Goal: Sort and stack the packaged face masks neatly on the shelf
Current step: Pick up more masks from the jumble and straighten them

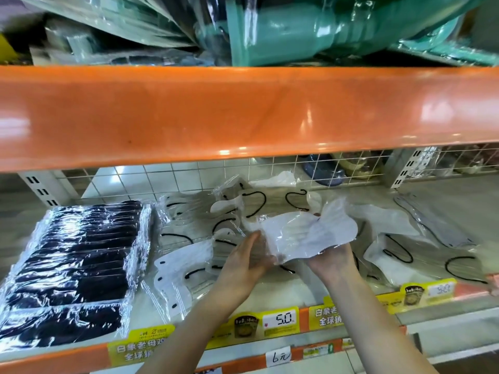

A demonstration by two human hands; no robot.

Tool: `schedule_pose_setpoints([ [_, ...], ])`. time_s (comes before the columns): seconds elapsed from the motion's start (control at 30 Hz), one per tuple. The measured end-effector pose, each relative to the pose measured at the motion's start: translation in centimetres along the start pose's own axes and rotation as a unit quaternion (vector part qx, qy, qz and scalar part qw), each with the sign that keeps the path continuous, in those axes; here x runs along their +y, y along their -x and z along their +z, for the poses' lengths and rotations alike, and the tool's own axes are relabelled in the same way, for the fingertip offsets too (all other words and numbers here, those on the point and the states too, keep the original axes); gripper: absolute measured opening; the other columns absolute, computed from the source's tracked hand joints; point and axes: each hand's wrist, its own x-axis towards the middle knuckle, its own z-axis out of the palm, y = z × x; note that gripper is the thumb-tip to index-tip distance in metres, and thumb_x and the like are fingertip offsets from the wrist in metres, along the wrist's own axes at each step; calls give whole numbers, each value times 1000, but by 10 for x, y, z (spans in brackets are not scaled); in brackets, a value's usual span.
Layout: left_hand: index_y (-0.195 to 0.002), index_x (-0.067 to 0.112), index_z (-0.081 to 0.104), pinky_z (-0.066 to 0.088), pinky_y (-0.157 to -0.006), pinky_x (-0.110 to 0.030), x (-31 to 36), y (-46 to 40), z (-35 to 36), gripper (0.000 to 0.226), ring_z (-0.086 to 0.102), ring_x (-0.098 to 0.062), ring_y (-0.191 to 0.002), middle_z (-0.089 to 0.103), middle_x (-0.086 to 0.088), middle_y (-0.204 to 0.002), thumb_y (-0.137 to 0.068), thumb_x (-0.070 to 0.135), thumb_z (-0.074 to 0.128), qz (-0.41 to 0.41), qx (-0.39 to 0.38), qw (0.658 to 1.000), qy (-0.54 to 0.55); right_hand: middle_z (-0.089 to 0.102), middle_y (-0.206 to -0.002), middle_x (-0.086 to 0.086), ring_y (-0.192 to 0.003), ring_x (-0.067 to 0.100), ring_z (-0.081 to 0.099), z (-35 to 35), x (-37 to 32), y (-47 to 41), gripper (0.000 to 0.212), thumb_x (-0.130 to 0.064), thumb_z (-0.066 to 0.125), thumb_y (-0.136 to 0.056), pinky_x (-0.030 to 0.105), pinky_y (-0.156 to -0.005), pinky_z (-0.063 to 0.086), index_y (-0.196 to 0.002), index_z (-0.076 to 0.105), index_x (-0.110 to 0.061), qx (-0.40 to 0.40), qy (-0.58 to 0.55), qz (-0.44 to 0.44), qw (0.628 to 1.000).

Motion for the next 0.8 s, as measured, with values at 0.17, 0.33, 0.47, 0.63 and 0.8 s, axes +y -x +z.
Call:
schedule_pose_setpoints([
  [0.17, -125, 25, 46, 47, -68, -10, -2, -10, -2, 43, 62, 7, -76, 67, 1, -95, -87, 19, 67, -65, 58, 989, 120, 70, -87, 27, -73, 45, 68, -14, 9, 8, 33, -14, 75, -64, 57, -53, 54, -92, 70, 3, 99, -47, 34, 993],
  [0.33, -120, 22, 56, 49, -65, -20, -17, -13, -13, 37, 64, -16, -79, 67, -5, -86, -88, 4, 61, -111, 159, 975, 109, 64, -108, 32, -104, 47, 59, -28, 13, 3, 65, -42, 28, -99, 58, -92, 43, -105, 68, 9, 153, -62, 52, 985],
  [0.47, -117, 21, 56, 42, -61, -17, -26, -12, -26, 30, 59, -7, -79, 63, 6, -88, -91, 7, 57, -118, 220, 966, 60, 65, -113, 21, -114, 40, 56, -34, 14, -3, 57, -49, 31, -99, 52, -100, 39, -109, 64, -3, 203, -21, -14, 979],
  [0.63, -126, 13, 54, 43, -82, -34, -44, -16, -41, 38, 56, -27, -103, 62, -8, -116, -90, 5, 51, -73, 212, 971, -80, 65, -95, 9, -92, 24, 56, -19, 21, -4, 24, -6, 43, -97, 27, -71, 42, -84, 60, -16, 325, 377, -218, 839],
  [0.8, -144, 25, 33, 18, -114, -38, -58, -21, -39, 48, 18, -25, -143, 27, -5, -154, -97, 34, 34, -54, 62, 935, -344, 55, -120, 9, -116, 25, 50, -2, 42, -25, 35, 4, 46, -91, 20, -85, 32, -123, 56, -5, 243, 660, -249, 666],
])
